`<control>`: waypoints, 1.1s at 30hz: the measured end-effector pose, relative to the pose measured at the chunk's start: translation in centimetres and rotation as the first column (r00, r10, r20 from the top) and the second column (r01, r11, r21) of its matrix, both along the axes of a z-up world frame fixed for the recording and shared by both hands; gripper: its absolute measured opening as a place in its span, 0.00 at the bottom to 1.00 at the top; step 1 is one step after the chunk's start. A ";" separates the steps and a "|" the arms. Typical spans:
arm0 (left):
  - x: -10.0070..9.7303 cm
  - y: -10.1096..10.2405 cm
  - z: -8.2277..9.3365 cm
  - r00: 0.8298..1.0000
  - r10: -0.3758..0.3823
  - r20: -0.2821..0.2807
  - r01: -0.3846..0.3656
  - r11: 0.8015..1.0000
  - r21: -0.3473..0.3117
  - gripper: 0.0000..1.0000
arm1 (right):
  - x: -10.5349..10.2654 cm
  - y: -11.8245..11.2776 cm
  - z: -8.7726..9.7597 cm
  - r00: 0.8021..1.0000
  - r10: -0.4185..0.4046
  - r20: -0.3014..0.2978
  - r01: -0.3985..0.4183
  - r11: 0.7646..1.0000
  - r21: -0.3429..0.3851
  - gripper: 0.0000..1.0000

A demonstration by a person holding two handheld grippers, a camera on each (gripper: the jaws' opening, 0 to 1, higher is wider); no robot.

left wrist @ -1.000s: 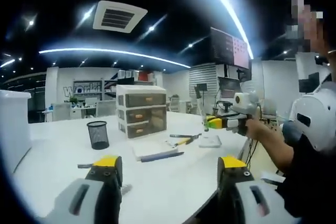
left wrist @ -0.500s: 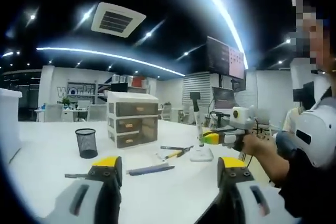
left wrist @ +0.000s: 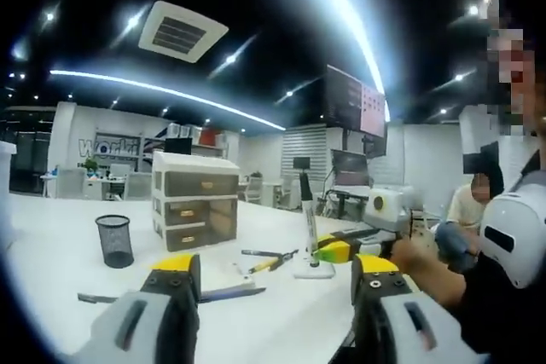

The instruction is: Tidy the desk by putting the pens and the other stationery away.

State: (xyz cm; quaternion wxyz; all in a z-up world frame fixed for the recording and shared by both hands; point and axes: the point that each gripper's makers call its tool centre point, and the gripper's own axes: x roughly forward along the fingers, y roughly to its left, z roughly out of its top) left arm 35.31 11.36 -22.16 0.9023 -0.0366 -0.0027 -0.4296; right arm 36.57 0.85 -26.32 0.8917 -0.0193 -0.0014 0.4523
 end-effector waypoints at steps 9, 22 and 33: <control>0.3 -2.1 0.2 0.999 -0.041 -0.002 0.041 0.999 -0.018 0.69 | -0.5 1.4 -0.5 0.999 0.037 -0.008 -0.037 0.999 -0.003 0.07; 0.1 -4.7 0.4 0.996 -0.092 -0.002 0.092 0.995 -0.042 0.62 | -1.5 3.1 -0.7 0.996 0.093 -0.007 -0.093 0.996 -0.005 0.07; -0.1 -5.9 0.5 0.993 -0.117 0.004 0.117 0.991 -0.061 0.58 | -2.2 4.2 -1.2 0.992 0.129 -0.015 -0.129 0.992 -0.009 0.07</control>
